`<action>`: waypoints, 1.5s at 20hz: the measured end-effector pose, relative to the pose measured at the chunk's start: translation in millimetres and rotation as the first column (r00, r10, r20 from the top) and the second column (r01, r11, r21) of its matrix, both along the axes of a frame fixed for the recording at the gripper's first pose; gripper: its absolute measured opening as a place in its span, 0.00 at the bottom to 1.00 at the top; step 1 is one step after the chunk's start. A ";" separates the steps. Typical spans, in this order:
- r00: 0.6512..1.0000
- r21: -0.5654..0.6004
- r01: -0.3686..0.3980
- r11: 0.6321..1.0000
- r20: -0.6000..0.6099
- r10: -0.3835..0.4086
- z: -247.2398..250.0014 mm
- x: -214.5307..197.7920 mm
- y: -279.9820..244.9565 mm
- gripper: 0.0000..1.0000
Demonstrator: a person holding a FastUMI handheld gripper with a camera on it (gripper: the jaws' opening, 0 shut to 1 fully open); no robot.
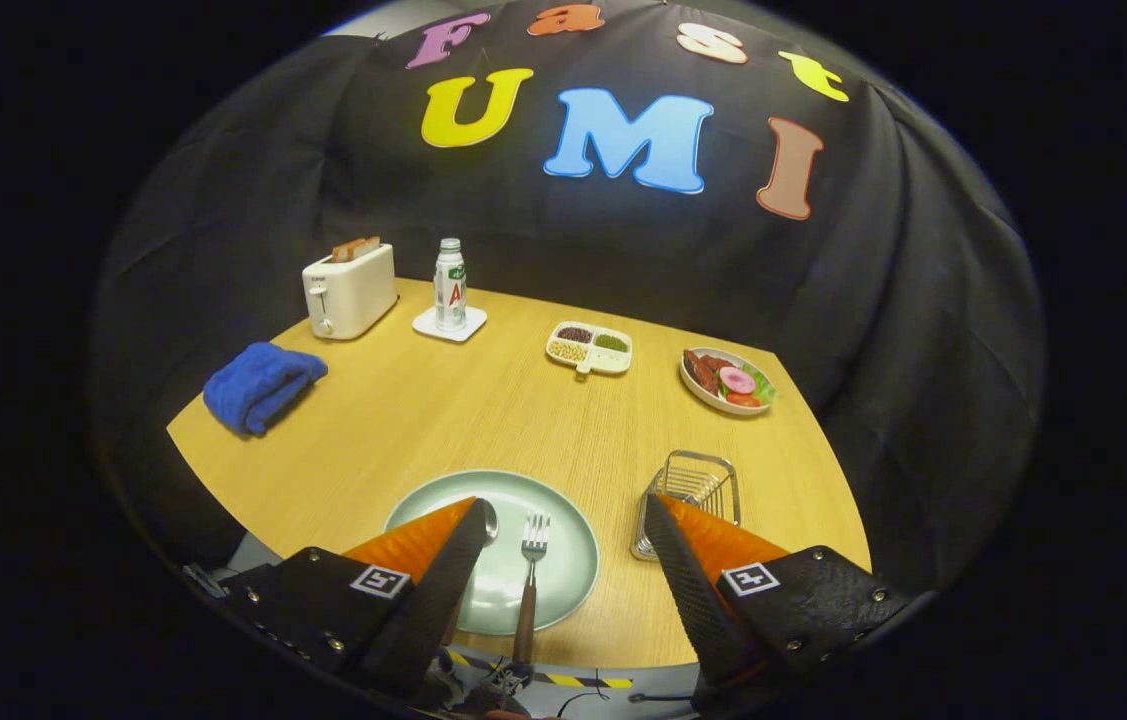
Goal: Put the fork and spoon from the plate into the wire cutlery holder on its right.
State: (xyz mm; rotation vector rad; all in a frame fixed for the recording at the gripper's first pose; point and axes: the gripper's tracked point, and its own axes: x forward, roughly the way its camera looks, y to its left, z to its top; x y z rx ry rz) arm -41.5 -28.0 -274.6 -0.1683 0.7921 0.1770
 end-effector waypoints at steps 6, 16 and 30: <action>0.979 -0.060 -0.104 0.993 -0.184 0.092 -55.0 -25.8 3.4 0.85; 0.880 -0.067 -0.168 0.984 -0.460 0.119 -119.5 -57.6 1.6 0.54; 0.754 -0.035 -0.232 0.972 -0.638 0.157 -152.8 -45.8 9.0 0.04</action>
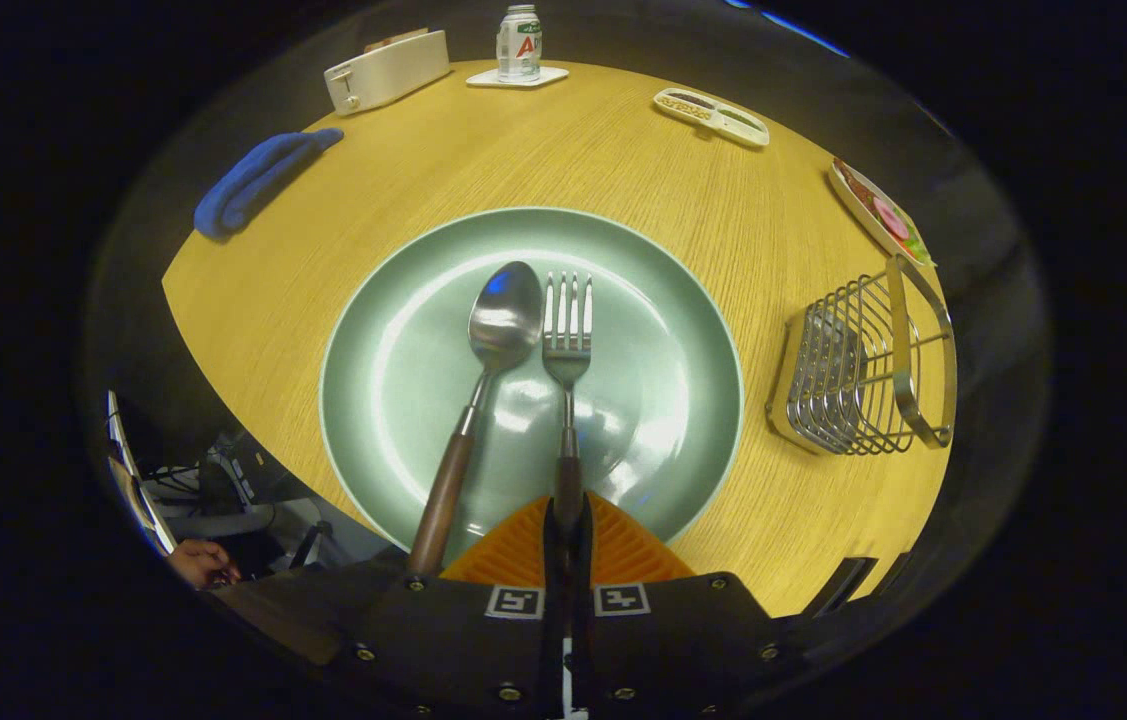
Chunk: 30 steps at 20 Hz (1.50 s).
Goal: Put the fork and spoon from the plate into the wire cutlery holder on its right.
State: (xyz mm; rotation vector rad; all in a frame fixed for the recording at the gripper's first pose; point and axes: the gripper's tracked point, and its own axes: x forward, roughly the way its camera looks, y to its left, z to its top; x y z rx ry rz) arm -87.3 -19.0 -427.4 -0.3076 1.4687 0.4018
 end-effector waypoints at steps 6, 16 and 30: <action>0.996 0.030 -0.041 0.999 -0.078 0.043 35.5 5.5 -16.2 0.04; 0.957 -0.013 -0.181 0.983 -0.233 0.173 131.9 17.9 -100.9 0.04; 0.925 -0.212 -0.181 0.960 -0.369 0.093 145.2 67.3 -185.4 0.04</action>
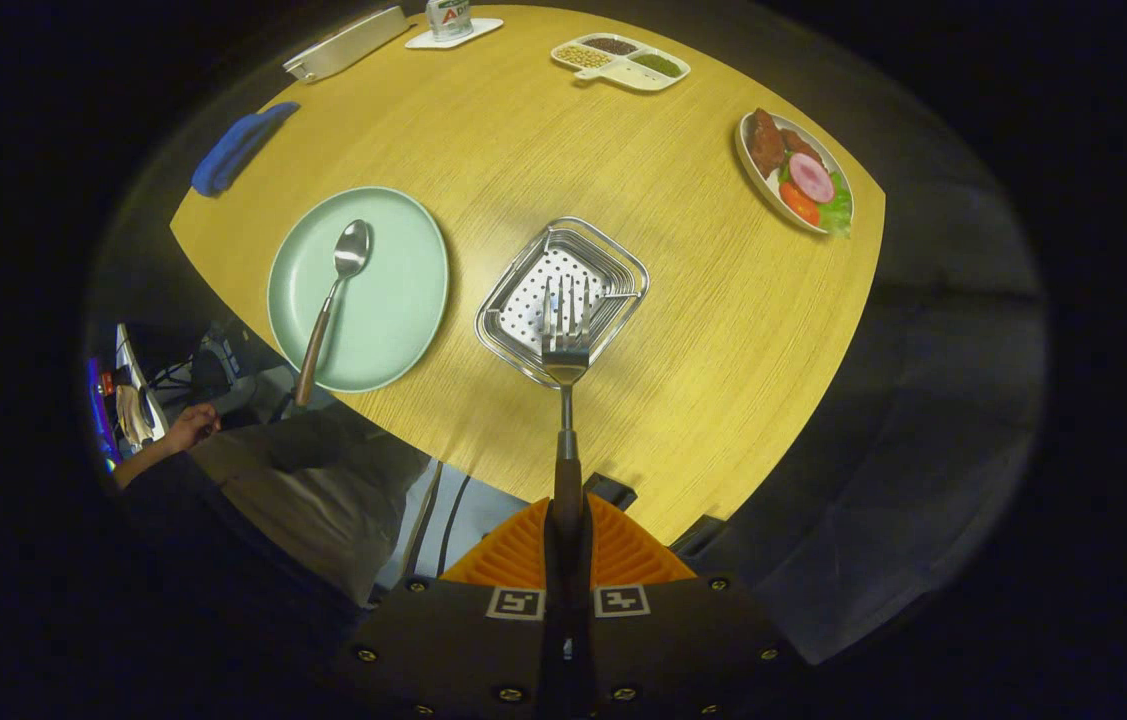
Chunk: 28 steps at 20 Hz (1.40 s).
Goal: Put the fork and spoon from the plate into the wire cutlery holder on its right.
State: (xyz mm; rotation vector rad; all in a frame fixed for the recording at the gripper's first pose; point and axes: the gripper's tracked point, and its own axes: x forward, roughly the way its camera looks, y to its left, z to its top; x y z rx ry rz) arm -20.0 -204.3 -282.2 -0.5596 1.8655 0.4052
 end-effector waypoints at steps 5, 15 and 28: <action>0.994 -0.016 -0.047 0.999 -0.096 0.045 -16.7 9.5 5.6 0.04; 0.965 -0.104 -0.099 0.990 -0.254 0.070 -49.4 35.0 9.2 0.05; 0.988 -0.018 0.000 1.000 -0.157 -0.003 -36.3 64.7 24.0 0.15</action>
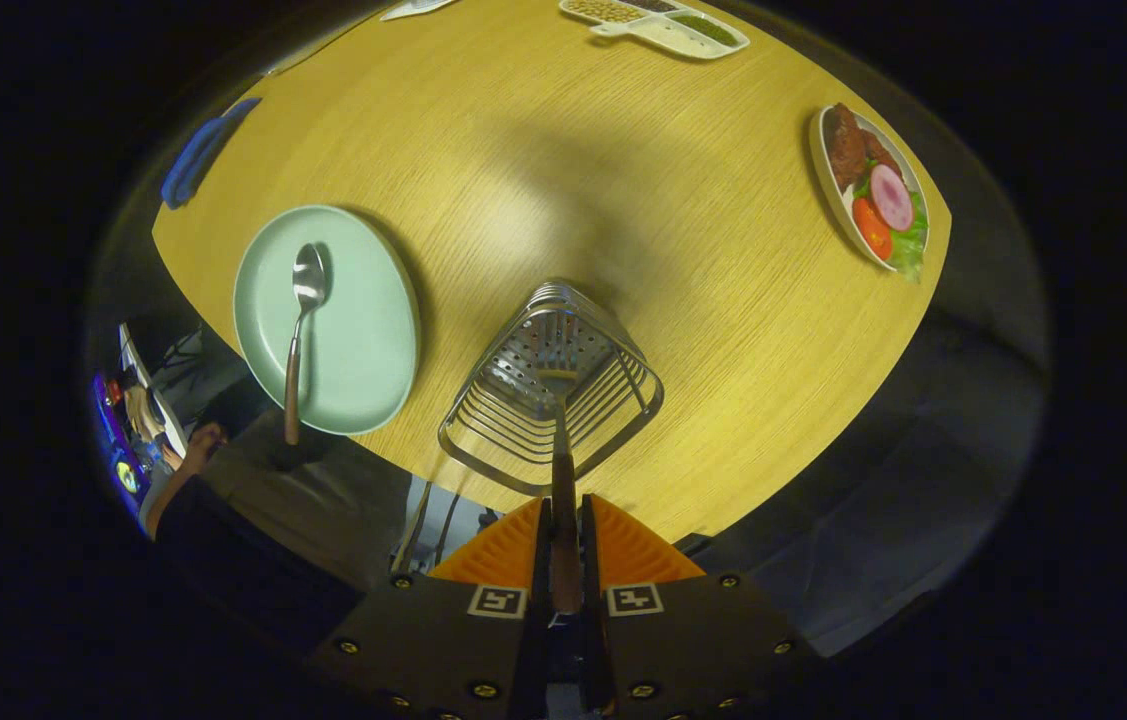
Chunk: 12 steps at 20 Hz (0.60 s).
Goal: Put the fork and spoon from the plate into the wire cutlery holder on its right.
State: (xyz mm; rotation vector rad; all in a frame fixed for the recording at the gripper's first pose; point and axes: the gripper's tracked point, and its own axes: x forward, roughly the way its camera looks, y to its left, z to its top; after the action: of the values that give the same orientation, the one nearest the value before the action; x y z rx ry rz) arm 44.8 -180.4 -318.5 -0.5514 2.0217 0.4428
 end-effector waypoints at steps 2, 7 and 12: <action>0.997 0.032 0.038 0.999 0.072 -0.040 12.2 10.4 2.8 0.15; 0.977 0.120 0.116 0.986 0.167 -0.135 39.4 -3.8 17.3 0.15; 0.965 0.207 0.136 0.969 0.195 -0.177 55.2 -39.7 49.1 0.15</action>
State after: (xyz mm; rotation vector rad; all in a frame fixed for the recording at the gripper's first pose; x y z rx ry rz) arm 5.0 -131.3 -263.3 -0.3023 1.7790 0.4560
